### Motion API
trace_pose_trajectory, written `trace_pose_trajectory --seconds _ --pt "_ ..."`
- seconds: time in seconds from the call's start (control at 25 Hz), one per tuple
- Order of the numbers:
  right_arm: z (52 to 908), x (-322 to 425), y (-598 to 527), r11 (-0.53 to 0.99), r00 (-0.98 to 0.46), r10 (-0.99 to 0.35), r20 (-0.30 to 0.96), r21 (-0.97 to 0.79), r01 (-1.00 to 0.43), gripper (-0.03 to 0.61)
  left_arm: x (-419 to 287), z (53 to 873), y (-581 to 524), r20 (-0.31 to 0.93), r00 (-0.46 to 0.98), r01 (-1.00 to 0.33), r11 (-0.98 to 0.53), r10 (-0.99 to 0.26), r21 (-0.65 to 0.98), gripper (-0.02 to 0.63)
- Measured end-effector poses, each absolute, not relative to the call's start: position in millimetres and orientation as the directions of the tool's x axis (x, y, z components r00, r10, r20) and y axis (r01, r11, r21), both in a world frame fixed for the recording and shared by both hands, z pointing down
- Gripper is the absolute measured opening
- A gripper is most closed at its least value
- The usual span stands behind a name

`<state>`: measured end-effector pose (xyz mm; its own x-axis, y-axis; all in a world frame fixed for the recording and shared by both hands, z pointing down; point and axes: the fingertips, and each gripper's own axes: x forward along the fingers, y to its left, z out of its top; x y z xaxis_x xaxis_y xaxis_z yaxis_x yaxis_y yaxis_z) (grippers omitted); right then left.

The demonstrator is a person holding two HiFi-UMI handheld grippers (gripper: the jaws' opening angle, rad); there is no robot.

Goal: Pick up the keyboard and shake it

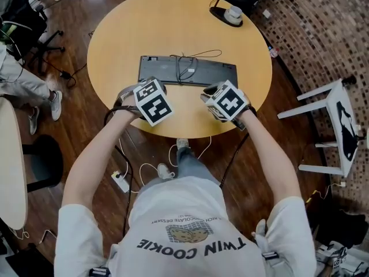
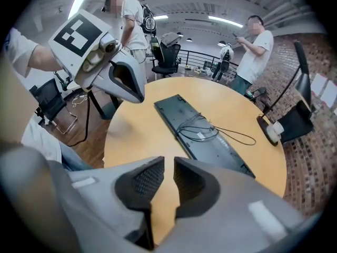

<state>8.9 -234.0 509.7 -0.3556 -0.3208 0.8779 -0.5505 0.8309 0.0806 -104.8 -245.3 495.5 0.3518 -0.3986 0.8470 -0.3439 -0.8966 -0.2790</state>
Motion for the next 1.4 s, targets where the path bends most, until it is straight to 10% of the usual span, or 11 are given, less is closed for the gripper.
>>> trace_pose_trajectory --seconds 0.44,1.4 --pt "479 -38 -145 0.723 -0.528 -0.426 0.734 -0.075 -0.687 0.041 -110 481 -155 0.719 0.469 -0.666 -0.74 -0.513 -0.094 0.008" --pt "434 84 62 0.645 -0.686 -0.58 0.439 -0.268 -0.716 0.0 53 440 45 0.548 0.382 -0.876 -0.481 -0.744 -0.042 0.008"
